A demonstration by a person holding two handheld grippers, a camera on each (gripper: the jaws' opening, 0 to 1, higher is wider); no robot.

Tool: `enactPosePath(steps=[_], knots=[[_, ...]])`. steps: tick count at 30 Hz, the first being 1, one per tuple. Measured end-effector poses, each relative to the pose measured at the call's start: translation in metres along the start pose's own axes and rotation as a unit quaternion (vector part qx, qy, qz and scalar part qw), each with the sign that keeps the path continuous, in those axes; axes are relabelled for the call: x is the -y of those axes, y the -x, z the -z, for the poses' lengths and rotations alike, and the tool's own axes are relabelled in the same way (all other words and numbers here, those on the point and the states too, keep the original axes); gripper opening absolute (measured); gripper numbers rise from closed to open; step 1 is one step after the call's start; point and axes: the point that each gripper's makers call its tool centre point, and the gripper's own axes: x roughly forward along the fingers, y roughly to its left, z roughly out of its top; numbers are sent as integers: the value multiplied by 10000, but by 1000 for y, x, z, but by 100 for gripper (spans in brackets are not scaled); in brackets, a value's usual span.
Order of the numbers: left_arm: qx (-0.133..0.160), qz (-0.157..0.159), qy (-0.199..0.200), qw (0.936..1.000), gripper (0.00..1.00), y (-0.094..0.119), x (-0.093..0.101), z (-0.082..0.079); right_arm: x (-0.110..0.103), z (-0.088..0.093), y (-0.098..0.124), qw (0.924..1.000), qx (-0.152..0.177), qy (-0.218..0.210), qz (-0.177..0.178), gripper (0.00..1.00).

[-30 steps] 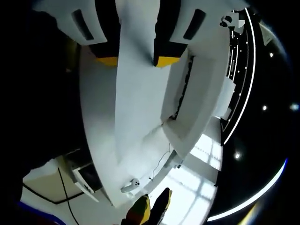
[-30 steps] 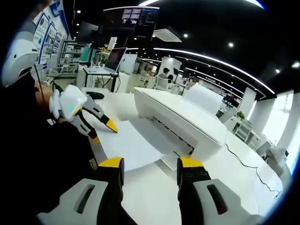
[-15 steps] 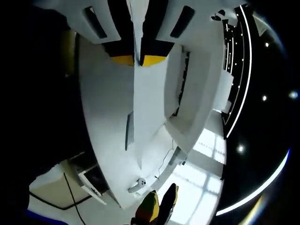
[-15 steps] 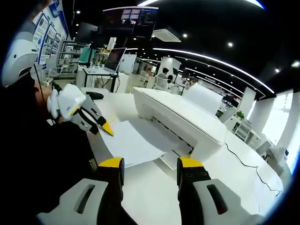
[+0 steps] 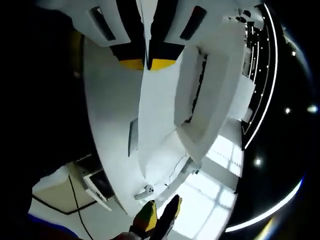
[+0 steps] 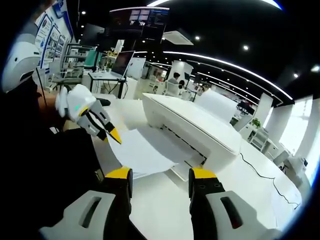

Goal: Remove the paper from the printer output slot and place it on top of the printer

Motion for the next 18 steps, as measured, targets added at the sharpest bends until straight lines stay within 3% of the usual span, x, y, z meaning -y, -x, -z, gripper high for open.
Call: enactPosePath(steps=[12, 18], knots=[[311, 313, 460, 9980, 6, 3, -1, -4, 1, -2, -1, 10000, -2, 18, -5, 41], [668, 534, 930, 9920, 6, 8, -5, -12, 3, -4, 1, 10000, 13, 41, 17, 41]])
